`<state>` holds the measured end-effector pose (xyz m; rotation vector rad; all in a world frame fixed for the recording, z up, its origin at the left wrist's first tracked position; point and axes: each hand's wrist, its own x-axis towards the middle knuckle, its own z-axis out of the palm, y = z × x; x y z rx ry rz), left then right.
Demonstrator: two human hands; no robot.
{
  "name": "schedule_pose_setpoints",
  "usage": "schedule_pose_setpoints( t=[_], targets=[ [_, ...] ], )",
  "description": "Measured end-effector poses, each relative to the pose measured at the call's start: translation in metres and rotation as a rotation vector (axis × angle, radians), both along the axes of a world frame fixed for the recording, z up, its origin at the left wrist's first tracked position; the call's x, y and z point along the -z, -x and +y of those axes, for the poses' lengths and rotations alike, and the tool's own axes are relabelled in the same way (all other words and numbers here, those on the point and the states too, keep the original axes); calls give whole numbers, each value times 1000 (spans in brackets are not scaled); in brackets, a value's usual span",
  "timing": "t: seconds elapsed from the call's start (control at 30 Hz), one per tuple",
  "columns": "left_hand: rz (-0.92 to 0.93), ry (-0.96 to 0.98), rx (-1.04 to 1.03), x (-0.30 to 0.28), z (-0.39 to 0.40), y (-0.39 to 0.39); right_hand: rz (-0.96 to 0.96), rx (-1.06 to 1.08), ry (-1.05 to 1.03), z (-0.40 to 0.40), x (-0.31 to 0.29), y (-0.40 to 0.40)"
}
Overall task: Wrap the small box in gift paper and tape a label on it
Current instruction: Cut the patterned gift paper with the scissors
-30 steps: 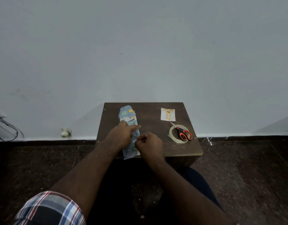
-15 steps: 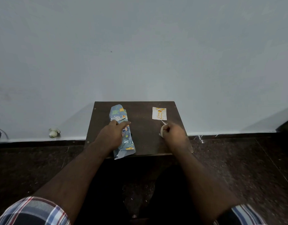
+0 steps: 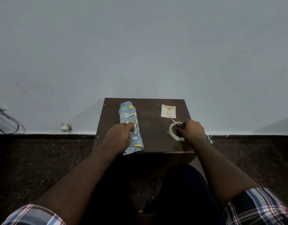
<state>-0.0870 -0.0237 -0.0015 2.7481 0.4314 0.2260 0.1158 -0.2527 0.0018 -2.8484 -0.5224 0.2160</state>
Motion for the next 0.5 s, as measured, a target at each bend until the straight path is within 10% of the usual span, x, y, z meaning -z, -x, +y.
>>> schedule_pose_setpoints(
  t=[0.17,0.3,0.5],
  targets=[
    [56,-58,-41,-6,-10,10,188,63,-480,5,-19,35],
    [101,-26,-26,-10,-15,16,708,190,-940,9,-27,90],
    [126,-18,13,-12,-18,28,1006,216,-999,2,-10,151]
  ],
)
